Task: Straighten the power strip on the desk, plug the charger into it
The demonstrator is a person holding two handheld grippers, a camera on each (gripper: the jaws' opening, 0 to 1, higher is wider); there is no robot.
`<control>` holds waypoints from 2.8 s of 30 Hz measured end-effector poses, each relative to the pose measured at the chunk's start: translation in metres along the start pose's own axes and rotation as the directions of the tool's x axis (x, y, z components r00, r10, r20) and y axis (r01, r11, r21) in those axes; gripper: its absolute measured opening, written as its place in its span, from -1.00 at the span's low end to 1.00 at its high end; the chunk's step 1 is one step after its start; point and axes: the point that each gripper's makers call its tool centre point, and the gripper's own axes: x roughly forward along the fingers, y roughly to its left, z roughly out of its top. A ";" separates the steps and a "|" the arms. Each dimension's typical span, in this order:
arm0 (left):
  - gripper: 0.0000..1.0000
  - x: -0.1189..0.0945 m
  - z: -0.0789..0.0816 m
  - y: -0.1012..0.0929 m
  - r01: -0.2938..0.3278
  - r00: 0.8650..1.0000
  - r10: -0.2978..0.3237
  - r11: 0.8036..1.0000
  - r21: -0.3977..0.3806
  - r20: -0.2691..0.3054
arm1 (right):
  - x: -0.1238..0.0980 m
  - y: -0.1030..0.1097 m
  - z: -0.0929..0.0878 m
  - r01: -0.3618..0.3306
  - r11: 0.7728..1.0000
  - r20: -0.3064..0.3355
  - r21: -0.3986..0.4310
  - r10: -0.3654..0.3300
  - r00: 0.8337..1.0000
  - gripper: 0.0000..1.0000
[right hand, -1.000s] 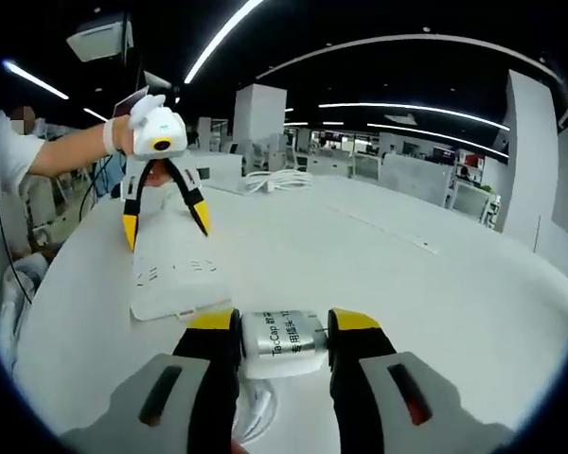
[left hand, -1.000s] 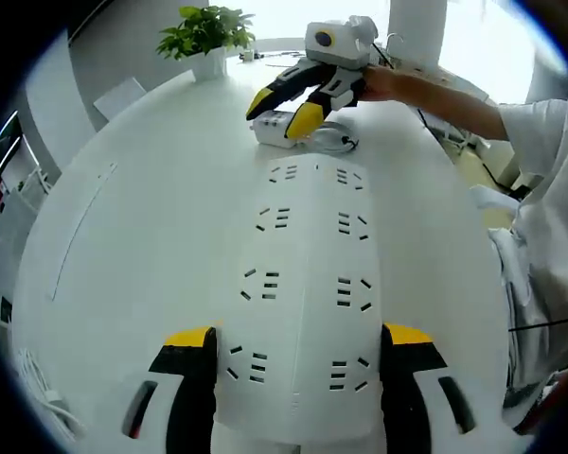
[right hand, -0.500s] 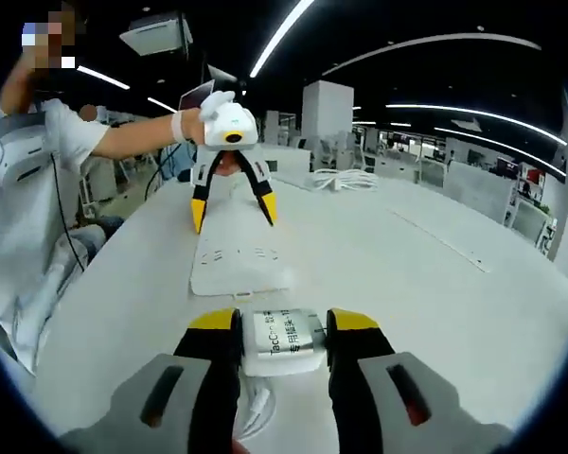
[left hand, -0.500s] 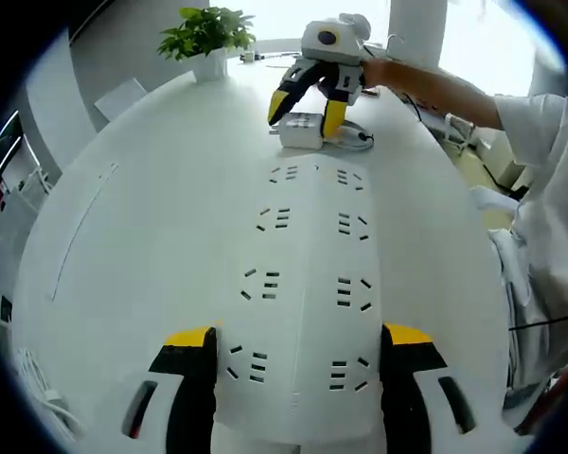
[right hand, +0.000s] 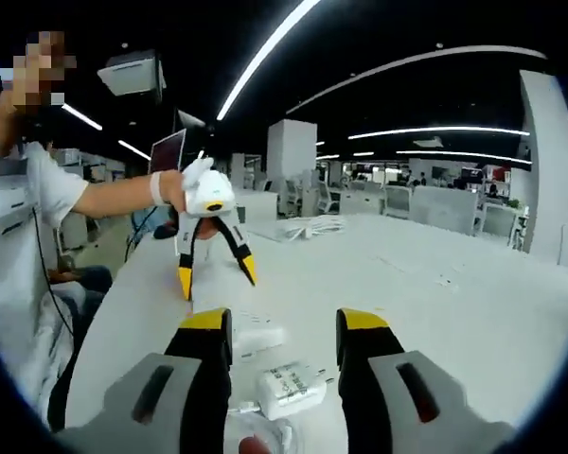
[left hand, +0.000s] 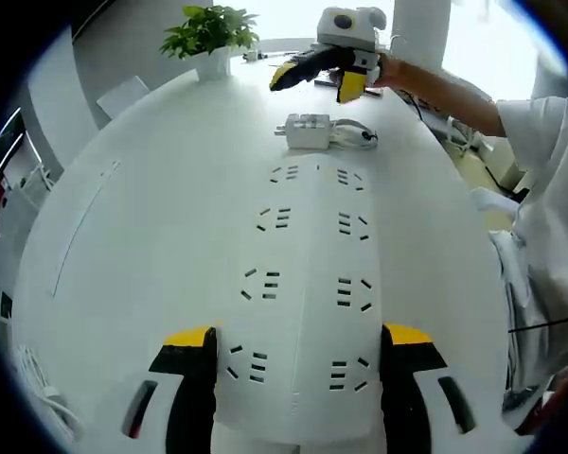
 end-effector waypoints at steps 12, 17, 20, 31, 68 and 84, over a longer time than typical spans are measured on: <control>0.41 0.001 0.001 0.000 0.000 1.000 0.000 1.000 0.003 0.003 | -0.014 -0.007 -0.063 0.606 0.775 -0.134 0.180 -0.591 0.795 0.00; 0.41 0.001 0.001 -0.001 -0.003 1.000 0.003 1.000 0.001 0.003 | -0.010 -0.015 -0.078 0.704 0.707 -0.216 0.065 -0.679 0.702 -0.07; 0.41 0.000 0.000 -0.001 -0.003 1.000 0.003 1.000 0.000 0.003 | -0.001 -0.013 -0.076 0.700 0.711 -0.214 0.063 -0.675 0.706 -0.15; 0.41 0.000 0.000 -0.001 -0.004 1.000 0.004 1.000 -0.002 0.012 | 0.004 -0.009 -0.090 0.709 0.705 -0.290 -0.015 -0.682 0.672 -0.40; 0.41 0.001 0.000 -0.001 -0.007 1.000 0.007 1.000 -0.009 0.003 | 0.009 0.009 -0.098 0.093 0.995 -0.333 0.017 -0.082 0.939 -0.41; 0.41 0.001 0.000 -0.002 -0.007 1.000 0.007 1.000 -0.010 0.007 | 0.007 0.003 -0.095 0.206 0.978 -0.250 0.035 -0.191 0.949 -0.44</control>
